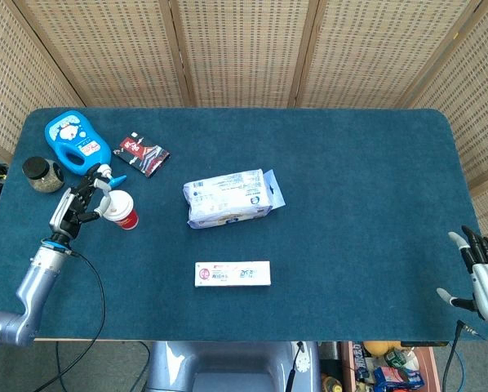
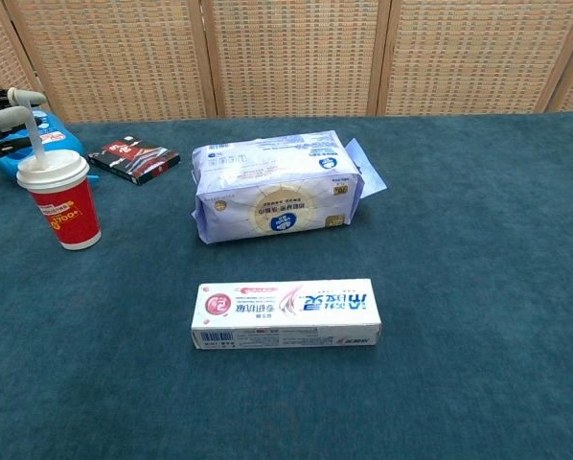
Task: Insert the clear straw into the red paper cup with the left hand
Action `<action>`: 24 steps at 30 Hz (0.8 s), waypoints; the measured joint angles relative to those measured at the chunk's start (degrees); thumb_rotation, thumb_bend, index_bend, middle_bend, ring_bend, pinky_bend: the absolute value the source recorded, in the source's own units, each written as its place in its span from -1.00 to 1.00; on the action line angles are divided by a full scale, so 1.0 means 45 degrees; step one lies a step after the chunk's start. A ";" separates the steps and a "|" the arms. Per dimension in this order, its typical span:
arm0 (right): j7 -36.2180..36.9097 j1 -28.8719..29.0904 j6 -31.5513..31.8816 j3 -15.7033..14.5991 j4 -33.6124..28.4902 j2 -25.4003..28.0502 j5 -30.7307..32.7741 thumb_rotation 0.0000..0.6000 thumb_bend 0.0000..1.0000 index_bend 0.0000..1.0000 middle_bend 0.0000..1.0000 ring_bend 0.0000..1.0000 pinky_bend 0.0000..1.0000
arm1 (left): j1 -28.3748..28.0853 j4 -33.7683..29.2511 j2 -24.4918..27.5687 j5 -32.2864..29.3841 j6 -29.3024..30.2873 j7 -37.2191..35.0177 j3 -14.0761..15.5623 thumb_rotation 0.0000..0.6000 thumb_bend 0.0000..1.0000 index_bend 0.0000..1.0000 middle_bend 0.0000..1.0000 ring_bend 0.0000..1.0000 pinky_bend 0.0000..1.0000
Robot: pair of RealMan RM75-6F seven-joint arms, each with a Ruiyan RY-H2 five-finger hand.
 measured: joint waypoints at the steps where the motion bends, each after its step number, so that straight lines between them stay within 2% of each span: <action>1: 0.0002 -0.0004 0.0013 -0.0001 -0.0006 0.0004 -0.0008 1.00 -1.00 -1.00 -1.00 -1.00 -1.00 | 0.0013 -0.0014 0.0014 0.0037 0.0026 -0.0040 0.0020 1.00 -0.11 -0.95 -1.00 -1.00 -1.00; 2: 0.0004 -0.0015 0.0045 -0.0003 -0.0019 0.0011 -0.0023 1.00 -1.00 -1.00 -1.00 -1.00 -1.00 | 0.0030 -0.0019 0.0022 0.0075 0.0079 -0.0063 0.0034 1.00 -0.11 -0.99 -1.00 -1.00 -1.00; 10: 0.0052 -0.0100 0.0263 -0.0069 -0.0142 0.0080 -0.0247 1.00 -1.00 -1.00 -1.00 -1.00 -1.00 | 0.0526 -0.0234 0.0338 0.0442 0.1433 0.0450 0.0150 1.00 -0.22 -1.00 -1.00 -1.00 -1.00; 15: 0.0132 -0.0161 0.0472 -0.0114 -0.0239 0.0152 -0.0462 1.00 -1.00 -1.00 -1.00 -1.00 -1.00 | 0.0982 -0.0956 0.1185 0.0794 0.2473 0.1404 0.0271 1.00 -0.64 -1.00 -1.00 -1.00 -1.00; 20: 0.0144 -0.0209 0.0660 -0.0161 -0.0333 0.0197 -0.0672 1.00 -1.00 -1.00 -1.00 -1.00 -1.00 | 0.1431 -0.1945 0.2245 0.1148 0.3075 0.3763 0.0554 1.00 -0.74 -1.00 -1.00 -1.00 -1.00; 24: 0.0066 -0.0237 0.0787 -0.0193 -0.0391 0.0201 -0.0807 1.00 -1.00 -1.00 -1.00 -1.00 -1.00 | 0.1934 -0.2958 0.2971 0.1186 0.3618 0.7021 0.0815 1.00 -0.74 -1.00 -1.00 -1.00 -1.00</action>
